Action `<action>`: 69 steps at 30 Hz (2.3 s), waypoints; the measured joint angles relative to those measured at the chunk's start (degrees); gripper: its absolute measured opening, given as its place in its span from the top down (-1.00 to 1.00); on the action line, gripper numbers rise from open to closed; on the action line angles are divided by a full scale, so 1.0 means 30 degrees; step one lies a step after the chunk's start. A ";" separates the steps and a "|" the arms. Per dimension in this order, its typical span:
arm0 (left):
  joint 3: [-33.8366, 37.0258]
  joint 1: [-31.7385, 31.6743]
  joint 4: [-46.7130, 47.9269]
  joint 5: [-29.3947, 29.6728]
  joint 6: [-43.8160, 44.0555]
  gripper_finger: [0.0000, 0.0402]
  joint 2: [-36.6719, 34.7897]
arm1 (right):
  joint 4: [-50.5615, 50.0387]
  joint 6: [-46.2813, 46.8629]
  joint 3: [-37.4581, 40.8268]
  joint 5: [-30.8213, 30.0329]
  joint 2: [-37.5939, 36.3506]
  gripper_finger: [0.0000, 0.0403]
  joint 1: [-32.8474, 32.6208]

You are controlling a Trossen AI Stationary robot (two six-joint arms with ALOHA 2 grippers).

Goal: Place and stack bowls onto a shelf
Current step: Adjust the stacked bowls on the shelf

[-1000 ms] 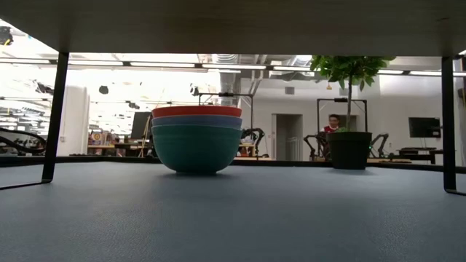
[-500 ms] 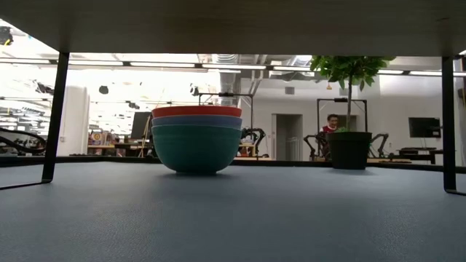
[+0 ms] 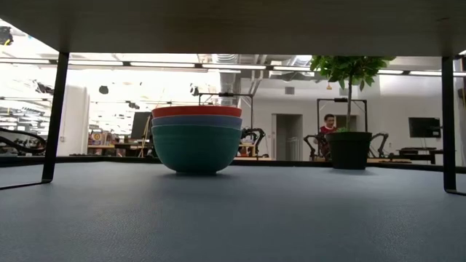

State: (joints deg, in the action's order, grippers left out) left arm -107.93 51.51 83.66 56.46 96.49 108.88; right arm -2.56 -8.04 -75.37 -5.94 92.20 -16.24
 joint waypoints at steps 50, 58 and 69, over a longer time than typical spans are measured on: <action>-0.0593 0.0487 0.1246 -0.1044 0.1573 1.00 -0.0015 | -0.2297 0.3205 0.0000 0.6211 0.2170 0.91 0.3262; -0.0593 0.0487 0.1137 -0.1040 0.1144 1.00 -0.0015 | -0.1750 0.2589 0.0000 0.7110 0.2178 0.91 0.2351; -0.0593 0.0487 0.1157 -0.1084 0.0700 1.00 -0.0015 | -0.2149 0.1932 0.0000 0.8231 0.2168 0.91 0.2196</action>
State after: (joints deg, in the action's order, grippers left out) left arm -109.71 52.97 87.13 53.21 98.59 108.84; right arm -9.01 -2.24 -75.37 18.75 98.71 -9.65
